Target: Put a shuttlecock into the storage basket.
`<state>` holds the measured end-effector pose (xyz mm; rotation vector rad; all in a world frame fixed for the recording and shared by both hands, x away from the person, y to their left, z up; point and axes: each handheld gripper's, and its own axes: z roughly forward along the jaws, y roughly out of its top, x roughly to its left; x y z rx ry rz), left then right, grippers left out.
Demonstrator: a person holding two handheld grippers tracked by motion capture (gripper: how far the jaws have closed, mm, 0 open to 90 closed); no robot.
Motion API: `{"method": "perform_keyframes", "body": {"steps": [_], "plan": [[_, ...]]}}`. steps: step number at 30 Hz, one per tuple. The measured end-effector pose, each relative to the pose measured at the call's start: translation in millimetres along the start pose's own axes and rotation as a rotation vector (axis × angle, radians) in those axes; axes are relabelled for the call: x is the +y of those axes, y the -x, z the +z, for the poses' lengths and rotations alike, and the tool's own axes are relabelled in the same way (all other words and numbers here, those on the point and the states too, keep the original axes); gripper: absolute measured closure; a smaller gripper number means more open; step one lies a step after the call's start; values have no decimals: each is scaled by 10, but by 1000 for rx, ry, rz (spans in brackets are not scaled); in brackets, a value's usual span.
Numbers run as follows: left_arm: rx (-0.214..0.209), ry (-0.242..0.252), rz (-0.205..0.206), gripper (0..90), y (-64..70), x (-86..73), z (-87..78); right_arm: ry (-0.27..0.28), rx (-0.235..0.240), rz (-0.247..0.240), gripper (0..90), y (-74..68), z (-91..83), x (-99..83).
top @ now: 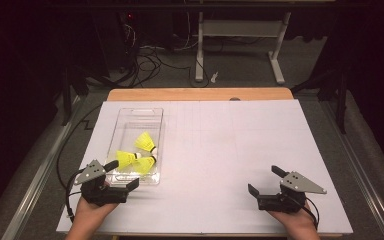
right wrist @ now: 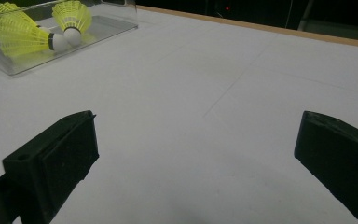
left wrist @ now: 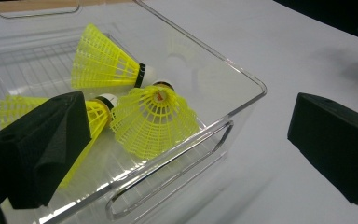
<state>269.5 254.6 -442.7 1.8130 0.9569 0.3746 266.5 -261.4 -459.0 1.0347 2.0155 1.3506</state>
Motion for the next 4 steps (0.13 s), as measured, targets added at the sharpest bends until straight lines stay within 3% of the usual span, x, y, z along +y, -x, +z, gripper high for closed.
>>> {"method": "perform_keyframes", "body": {"steps": [4], "plan": [[1, 2, -1, 6, -6, -2, -6, -1, -2, -2, 1, 1, 2, 0]]}}
